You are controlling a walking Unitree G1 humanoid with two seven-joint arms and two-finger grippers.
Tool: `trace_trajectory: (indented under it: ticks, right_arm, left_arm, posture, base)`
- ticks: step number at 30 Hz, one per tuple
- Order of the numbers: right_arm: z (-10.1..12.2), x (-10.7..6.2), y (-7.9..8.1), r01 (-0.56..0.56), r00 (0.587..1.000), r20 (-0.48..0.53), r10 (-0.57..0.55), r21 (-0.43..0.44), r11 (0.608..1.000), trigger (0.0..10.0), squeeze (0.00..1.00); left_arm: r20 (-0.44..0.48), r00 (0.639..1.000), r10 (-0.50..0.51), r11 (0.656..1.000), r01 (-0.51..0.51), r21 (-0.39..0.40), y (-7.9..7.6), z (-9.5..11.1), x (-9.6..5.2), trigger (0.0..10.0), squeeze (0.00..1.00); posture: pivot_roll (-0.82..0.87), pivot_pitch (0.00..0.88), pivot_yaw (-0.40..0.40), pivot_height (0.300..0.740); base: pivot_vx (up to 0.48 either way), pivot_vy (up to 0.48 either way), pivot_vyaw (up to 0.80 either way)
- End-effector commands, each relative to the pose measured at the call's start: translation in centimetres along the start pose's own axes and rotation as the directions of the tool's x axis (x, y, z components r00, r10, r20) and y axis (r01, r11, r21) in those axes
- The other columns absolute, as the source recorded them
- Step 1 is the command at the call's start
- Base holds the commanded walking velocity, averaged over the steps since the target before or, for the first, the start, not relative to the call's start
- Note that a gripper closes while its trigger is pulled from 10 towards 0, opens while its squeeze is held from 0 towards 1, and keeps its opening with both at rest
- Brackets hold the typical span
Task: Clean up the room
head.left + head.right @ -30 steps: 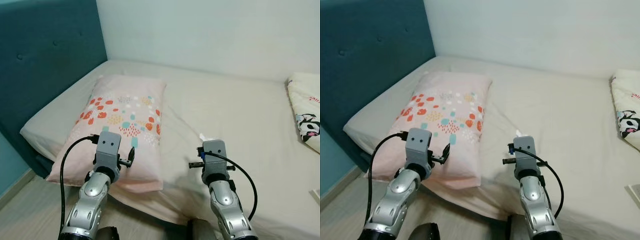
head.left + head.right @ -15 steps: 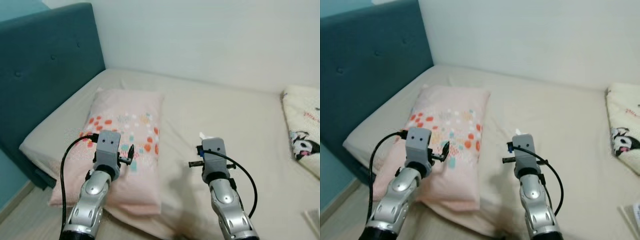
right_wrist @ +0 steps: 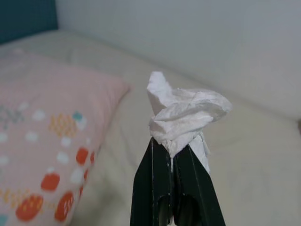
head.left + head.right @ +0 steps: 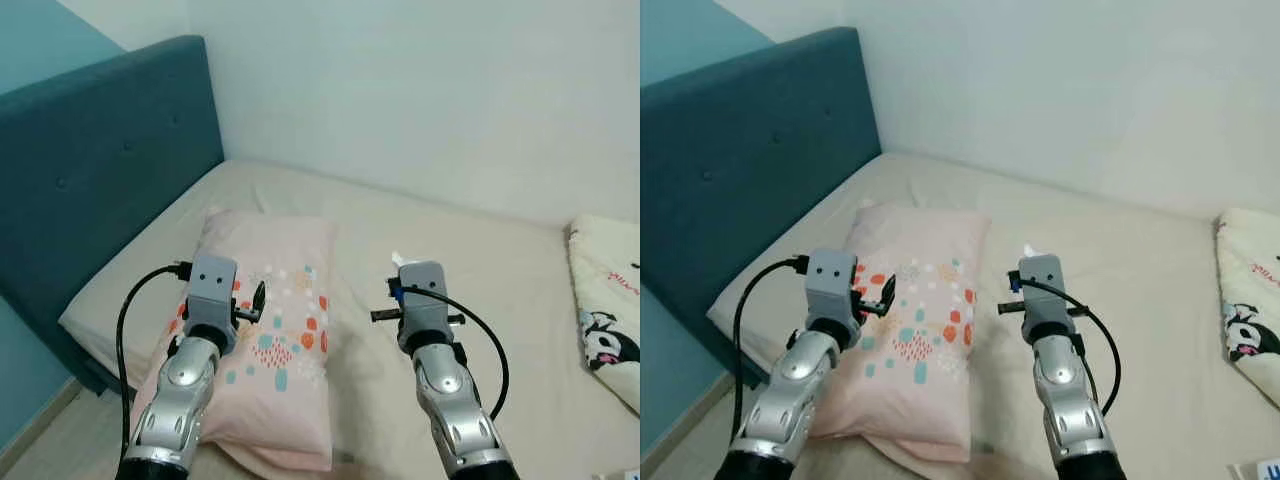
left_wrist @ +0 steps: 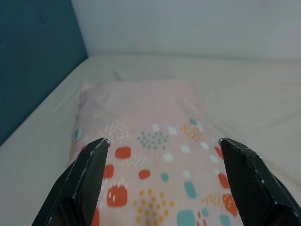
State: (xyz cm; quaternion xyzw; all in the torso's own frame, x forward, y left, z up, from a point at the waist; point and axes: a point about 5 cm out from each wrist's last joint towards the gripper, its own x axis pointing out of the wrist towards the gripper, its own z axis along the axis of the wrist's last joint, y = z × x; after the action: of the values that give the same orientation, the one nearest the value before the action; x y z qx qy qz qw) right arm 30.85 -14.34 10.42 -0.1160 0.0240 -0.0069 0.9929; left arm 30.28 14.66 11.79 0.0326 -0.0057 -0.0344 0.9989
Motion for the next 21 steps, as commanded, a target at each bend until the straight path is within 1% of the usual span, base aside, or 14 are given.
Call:
trace_trajectory:
  ticks: [1, 2, 4, 7, 9, 16, 21]
  right_arm:
    - [-0.86, -0.1, 0.66, -0.032, 0.998, -0.052, 0.032, -0.001, 0.999, 10.0, 0.0]
    - [-1.14, -0.17, 0.89, -0.047, 0.997, -0.064, 0.046, -0.006, 0.999, 10.0, 0.0]
    - [-1.43, -0.31, 0.91, -0.031, 0.997, -0.074, 0.031, 0.003, 1.0, 10.0, 0.0]
    - [-1.5, -0.29, 0.91, -0.043, 0.994, -0.098, 0.047, 0.047, 0.998, 10.0, 0.0]
    - [-1.52, -0.24, 0.75, -0.033, 0.995, -0.096, 0.04, 0.069, 0.997, 10.0, 0.0]
    - [-1.5, -0.13, 0.8, -0.034, 0.995, -0.094, 0.042, 0.083, 0.996, 10.0, 0.0]
    - [-1.54, -0.24, 1.1, -0.051, 0.993, -0.097, 0.06, 0.085, 0.995, 10.0, 0.0]
  left_arm:
    - [-0.023, 1.0, 0.011, 1.0, -0.012, -0.014, 0.19, -0.41, -0.3, 10.0, 0.0]
    - [-0.022, 1.0, 0.011, 1.0, -0.012, -0.013, 0.21, -0.39, -0.33, 10.0, 0.0]
    - [0.002, 1.0, 0.003, 1.0, -0.003, 0.005, 0.17, -0.17, -0.34, 10.0, 0.0]
    - [0.001, 1.0, 0.01, 1.0, -0.01, -0.004, 0.19, -0.1, -0.29, 10.0, 0.0]
    - [-0.005, 1.0, -0.004, 1.0, 0.004, -0.015, 0.09, -0.07, -0.28, 10.0, 0.0]
    - [-0.008, 1.0, -0.01, 1.0, 0.01, 0.006, 0.29, -0.03, -0.4, 10.0, 0.0]
    - [-0.014, 1.0, -0.009, 1.0, 0.008, -0.012, 0.41, 0.0, -0.34, 10.0, 0.0]
  posture:
    - [-0.02, 0.0, -0.049, 0.74]
    - [-0.02, 0.0, -0.049, 0.74]
    - [-0.01, 0.0, -0.052, 0.74]
    - [-0.01, 0.0, -0.052, 0.74]
    - [-0.01, 0.0, -0.054, 0.74]
    - [0.0, 0.0, -0.053, 0.74]
    - [0.0, 0.0, -0.053, 0.74]
  base:
    - [0.0, 0.0, 0.0]
    - [0.0, 0.0, 0.0]
    - [0.0, 0.0, 0.0]
    - [0.0, 0.0, 0.0]
    - [0.0, 0.0, 0.0]
    - [0.0, 0.0, 0.0]
    - [0.0, 0.0, 0.0]
